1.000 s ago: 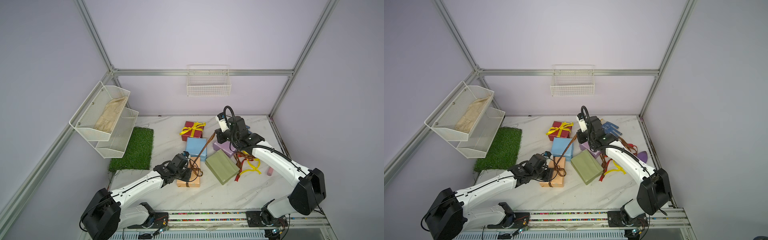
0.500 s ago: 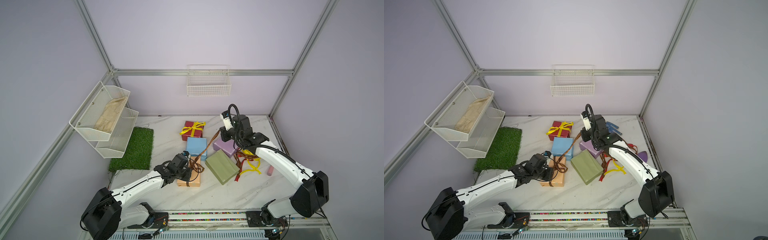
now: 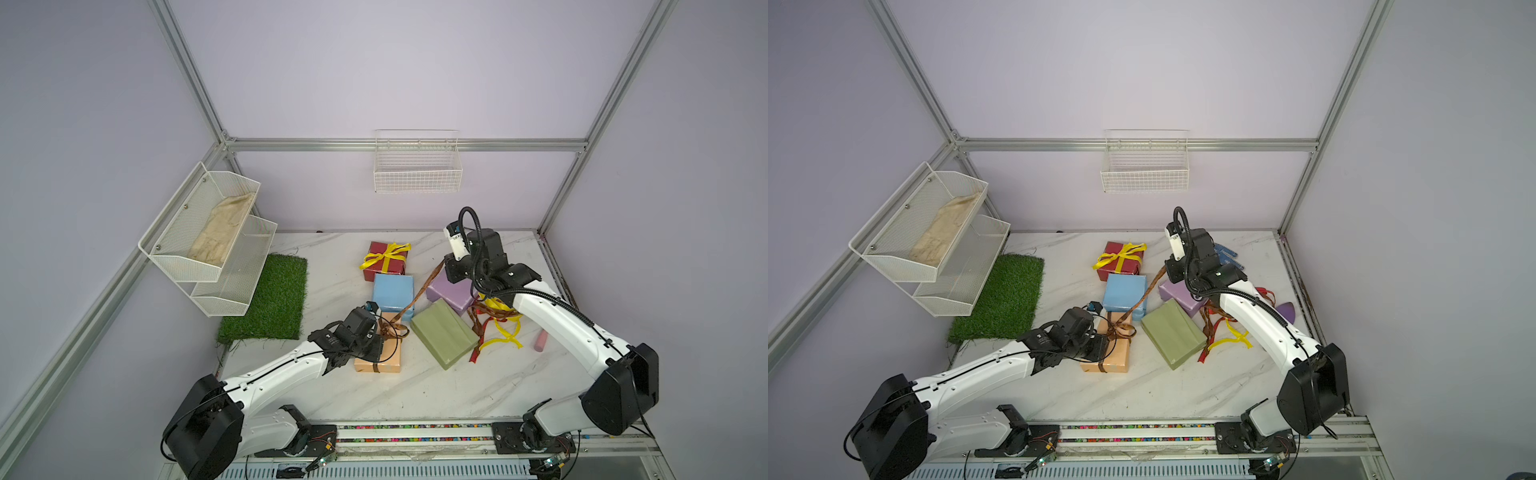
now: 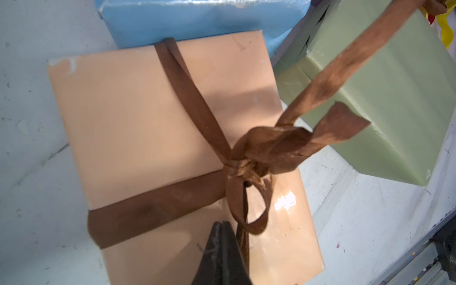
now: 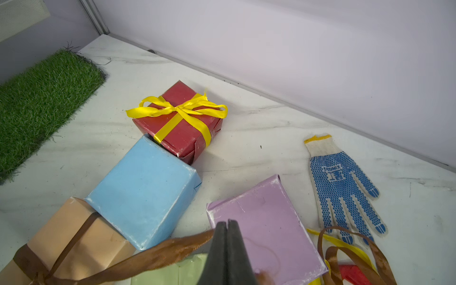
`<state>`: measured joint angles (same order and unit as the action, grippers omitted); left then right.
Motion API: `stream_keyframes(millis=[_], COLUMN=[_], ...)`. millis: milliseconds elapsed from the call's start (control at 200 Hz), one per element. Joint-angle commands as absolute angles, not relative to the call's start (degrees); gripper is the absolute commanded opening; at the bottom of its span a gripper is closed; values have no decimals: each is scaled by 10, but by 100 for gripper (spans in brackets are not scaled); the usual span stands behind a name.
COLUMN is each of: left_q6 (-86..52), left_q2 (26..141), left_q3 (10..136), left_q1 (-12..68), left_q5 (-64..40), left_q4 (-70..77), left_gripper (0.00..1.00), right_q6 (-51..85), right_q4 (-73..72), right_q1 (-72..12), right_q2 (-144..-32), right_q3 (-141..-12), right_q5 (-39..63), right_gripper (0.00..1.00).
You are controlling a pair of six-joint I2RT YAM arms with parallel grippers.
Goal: Untie the ribbon bows on the gift boxes
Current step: Untie the ribbon from the gift box.
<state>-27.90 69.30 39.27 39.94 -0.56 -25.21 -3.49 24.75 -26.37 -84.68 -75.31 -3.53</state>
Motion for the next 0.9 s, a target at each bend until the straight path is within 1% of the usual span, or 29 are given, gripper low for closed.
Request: stream_keyframes(millis=[0,40,95,135,190,245,340,400,460,555,740,840,895], left_q6=[-271,-267,-260,-256,-251,-247,-245,-244,-243,-243,-240,-241,-242], left_q2=[686,684,681,680,680,680,676,678,683,695,728,739,742], left_q3=[430,441,456,467,481,491,500,503,505,507,515,513,513], left_q1=[394,391,385,381,375,371,367,367,367,366,366,367,366], left_q5=[17,18,17,15,9,3,-4,-19,-34,-53,-85,-85,-86], left_q4=[-309,-314,-323,-329,-338,-345,-344,-340,-334,-324,-315,-311,-306], left_gripper=[0,3,6,8,11,16,30,36,39,41,41,40,36], right_q6=[-20,-13,-4,1,8,6,6,6,5,6,6,7,10], right_q4=[299,313,330,343,357,365,363,353,345,342,352,346,339], right_q1=[-257,-256,-256,-256,-256,-256,-256,-257,-257,-257,-257,-257,-257], right_q2=[-867,-877,-889,-897,-906,-908,-902,-892,-881,-870,-857,-847,-846], right_q3=[-746,-748,-750,-753,-758,-760,-756,-749,-742,-739,-740,-732,-724], right_q5=[-46,-46,-39,-28,-11,-4,28,51,67,73,67,104,138], right_gripper=[0,0,7,16,30,39,48,54,61,65,66,66,66])
